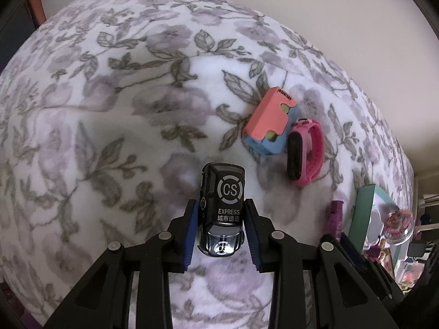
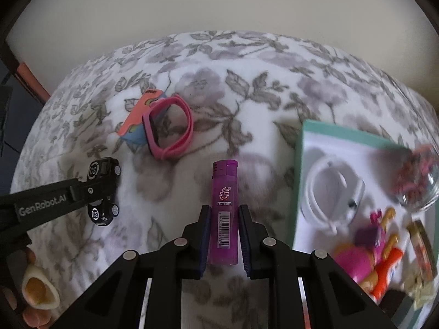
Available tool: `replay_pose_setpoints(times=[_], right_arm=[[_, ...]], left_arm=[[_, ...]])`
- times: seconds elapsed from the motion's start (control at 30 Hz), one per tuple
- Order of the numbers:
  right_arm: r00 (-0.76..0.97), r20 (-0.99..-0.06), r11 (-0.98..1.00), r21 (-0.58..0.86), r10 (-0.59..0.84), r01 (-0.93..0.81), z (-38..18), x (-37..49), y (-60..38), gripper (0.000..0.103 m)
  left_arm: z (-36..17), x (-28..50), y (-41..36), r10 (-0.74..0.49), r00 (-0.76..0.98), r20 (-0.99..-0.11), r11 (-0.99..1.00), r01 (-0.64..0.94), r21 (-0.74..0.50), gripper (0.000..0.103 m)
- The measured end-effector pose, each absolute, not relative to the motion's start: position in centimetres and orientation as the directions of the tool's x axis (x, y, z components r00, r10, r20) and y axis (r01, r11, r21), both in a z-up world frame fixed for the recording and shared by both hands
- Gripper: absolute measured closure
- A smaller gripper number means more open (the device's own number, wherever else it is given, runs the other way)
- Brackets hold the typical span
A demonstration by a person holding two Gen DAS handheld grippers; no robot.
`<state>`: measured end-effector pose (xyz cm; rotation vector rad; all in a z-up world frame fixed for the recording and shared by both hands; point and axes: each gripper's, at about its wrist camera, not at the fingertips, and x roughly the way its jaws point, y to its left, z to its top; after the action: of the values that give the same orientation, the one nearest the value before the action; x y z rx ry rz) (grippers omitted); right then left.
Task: Organize rigid objects
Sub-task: 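Carry the toy car into the tray with the left tool while the right tool carries the lighter there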
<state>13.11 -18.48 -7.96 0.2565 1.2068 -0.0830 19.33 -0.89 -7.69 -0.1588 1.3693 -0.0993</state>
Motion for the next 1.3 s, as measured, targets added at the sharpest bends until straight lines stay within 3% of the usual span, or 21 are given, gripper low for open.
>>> replay_pose_setpoints(times=[0.2, 0.5, 0.77, 1.07, 1.3], right_arm=[[0.359, -0.928, 0.949, 0.2, 0.104, 0.244, -5.9, 10.0, -19.5, 0.082], [0.393, -0.917, 0.926, 0.2, 0.062, 0.32, -0.8, 3.8, -21.7, 0.082], [0.445, -0.895, 0.877, 0.239, 0.032, 0.417, 2.0, -1.2, -26.0, 0.082], [0.375, -0.926, 0.883, 0.135, -0.049, 0.449, 0.7, -2.7, -28.9, 0.082], [0.287, -0.954, 0.887, 0.063, -0.081, 0.457, -1.7, -3.1, -30.7, 0.082]], left_arm=[[-5.6, 16.9, -0.6, -0.194, 0.203, -0.96, 0.977, -0.047, -0.207, 0.068], [-2.3, 11.4, -3.1, -0.254, 0.226, -0.94, 0.967, 0.041, -0.252, 0.068], [-0.6, 6.6, -6.3, -0.235, 0.269, -0.934, 0.969, 0.136, -0.205, 0.068], [-1.8, 2.3, -13.3, -0.256, 0.218, -0.942, 0.923, 0.345, -0.172, 0.068], [-3.9, 0.7, -16.0, -0.264, 0.118, -0.957, 0.893, 0.404, -0.196, 0.068]])
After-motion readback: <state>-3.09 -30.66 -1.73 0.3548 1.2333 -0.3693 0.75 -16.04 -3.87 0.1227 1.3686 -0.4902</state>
